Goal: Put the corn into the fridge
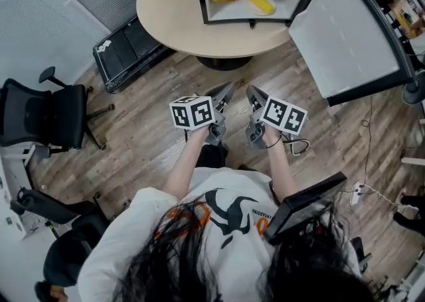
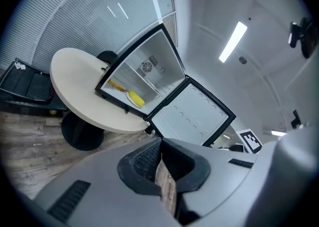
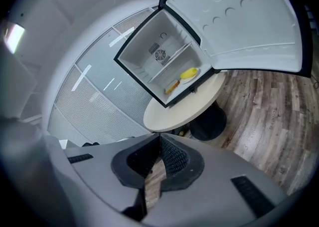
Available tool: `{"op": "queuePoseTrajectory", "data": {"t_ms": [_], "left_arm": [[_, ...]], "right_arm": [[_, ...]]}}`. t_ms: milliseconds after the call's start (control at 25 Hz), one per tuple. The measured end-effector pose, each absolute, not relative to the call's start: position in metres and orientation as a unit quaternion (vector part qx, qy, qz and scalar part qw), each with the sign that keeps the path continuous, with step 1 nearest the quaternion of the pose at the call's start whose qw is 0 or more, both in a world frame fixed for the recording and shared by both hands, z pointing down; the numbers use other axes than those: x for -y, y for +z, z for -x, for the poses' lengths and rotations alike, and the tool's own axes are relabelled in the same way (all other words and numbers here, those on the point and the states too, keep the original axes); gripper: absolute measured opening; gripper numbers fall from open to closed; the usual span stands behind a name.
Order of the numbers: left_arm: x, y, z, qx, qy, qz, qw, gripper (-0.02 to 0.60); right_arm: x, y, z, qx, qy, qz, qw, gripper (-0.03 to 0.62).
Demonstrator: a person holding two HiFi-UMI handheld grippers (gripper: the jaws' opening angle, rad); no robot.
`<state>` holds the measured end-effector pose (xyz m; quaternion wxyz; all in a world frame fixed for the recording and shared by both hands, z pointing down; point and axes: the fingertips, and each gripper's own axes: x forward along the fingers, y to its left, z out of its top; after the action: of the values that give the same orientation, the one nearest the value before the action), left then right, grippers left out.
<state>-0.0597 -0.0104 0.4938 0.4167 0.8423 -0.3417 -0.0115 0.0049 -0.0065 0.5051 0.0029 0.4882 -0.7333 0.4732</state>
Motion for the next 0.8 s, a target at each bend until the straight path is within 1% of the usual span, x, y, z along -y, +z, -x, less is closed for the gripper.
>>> {"op": "queuePoseTrajectory", "data": {"t_ms": [280,560,800], "left_arm": [[-0.056,0.489,0.023,0.362,-0.003,-0.843,0.397,0.009],[-0.094,0.487,0.005,0.374,-0.001,-0.845,0.381,0.01],[-0.113,0.483,0.004,0.389,-0.003,-0.844,0.369,0.01]], "right_arm": [[-0.053,0.499,-0.04,0.75,0.469,-0.466,0.011,0.018],[-0.088,0.499,-0.055,0.762,0.465,-0.451,0.019,0.018],[-0.105,0.493,-0.057,0.772,0.458,-0.44,0.024,0.018]]}}
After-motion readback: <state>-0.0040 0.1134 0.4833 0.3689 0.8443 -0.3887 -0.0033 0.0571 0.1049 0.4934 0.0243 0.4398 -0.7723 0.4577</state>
